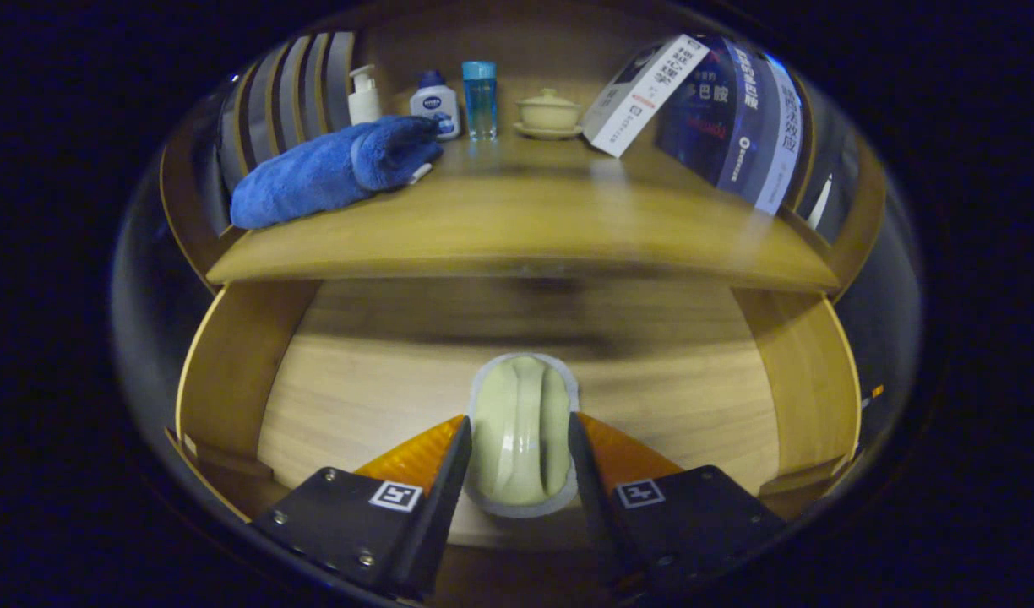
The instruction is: Pull open the drawer, take out the items inside it, and place them on the countertop above the cabinet.
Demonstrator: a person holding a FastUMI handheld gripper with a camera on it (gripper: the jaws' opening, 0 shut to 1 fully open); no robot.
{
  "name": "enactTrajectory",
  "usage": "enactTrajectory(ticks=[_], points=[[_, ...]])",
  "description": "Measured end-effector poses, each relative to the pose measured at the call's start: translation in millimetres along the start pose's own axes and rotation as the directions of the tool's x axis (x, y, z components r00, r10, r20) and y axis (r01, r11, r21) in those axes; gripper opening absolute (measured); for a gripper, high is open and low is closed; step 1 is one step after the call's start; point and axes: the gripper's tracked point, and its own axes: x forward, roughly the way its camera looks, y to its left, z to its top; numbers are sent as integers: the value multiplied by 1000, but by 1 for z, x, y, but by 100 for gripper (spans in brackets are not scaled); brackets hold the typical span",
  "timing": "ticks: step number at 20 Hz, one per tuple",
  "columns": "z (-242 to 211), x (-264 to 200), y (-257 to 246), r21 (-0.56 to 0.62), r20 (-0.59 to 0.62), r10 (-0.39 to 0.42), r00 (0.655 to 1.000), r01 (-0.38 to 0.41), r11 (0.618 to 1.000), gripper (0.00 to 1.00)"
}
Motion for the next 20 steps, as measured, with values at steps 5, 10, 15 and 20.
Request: enactTrajectory(ticks=[5,10,15,20], points=[[9,-4,6,29,72,24,997,-26,999,10],[18,-25,12,102,150,19,989,-34,994,11],[38,-77,16,42,249,32,968,-44,998,10],[83,-162,16,29,472,45,880,-67,997,10]])
